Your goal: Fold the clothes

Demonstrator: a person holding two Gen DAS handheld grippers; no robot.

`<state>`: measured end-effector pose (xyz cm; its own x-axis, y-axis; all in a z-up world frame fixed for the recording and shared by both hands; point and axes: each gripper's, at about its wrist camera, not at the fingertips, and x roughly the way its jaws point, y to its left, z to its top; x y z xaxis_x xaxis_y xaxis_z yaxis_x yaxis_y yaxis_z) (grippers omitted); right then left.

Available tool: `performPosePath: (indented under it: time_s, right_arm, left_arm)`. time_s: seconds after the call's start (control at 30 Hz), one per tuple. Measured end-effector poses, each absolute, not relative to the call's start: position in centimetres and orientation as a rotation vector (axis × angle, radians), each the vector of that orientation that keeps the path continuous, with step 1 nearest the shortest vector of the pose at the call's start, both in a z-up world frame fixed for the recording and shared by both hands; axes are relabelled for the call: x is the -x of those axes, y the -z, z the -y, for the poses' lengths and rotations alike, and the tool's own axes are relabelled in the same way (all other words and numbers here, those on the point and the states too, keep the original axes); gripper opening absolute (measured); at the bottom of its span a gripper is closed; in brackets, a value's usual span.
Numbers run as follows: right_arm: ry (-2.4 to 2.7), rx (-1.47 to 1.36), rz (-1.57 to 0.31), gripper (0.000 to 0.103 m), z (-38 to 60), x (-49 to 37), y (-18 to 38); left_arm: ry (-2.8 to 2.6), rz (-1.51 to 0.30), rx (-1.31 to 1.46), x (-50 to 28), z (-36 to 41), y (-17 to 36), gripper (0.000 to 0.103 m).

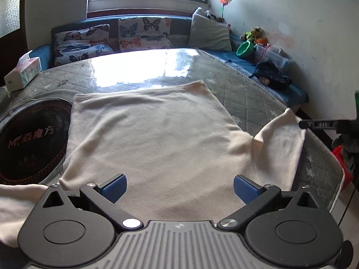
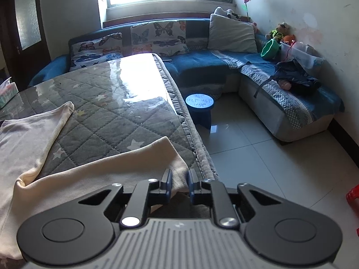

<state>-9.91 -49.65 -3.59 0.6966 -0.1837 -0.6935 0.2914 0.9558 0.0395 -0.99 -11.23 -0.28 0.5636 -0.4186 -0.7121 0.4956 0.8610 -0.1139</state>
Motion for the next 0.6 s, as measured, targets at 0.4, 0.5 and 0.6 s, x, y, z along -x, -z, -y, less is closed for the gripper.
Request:
performPosePath:
  time_s: [0.4,0.5,0.6]
  right_arm:
    - [0.161,-0.197,-0.687,0.009,47.5,11.8,0.1]
    - [0.106,-0.199,-0.670,0.009,46.1,12.2,-1.4]
    - [0.044,-0.189,-0.644,0.009,44.2,12.5,-3.2]
  left_arm:
    - [0.508,-0.838,-0.109,0.5,11.5,1.1,0.103]
    - [0.503,-0.840,-0.108,0.5,11.3,1.2,0.103]
    - [0.498,-0.840,-0.104,0.4,11.1,1.3,0.103]
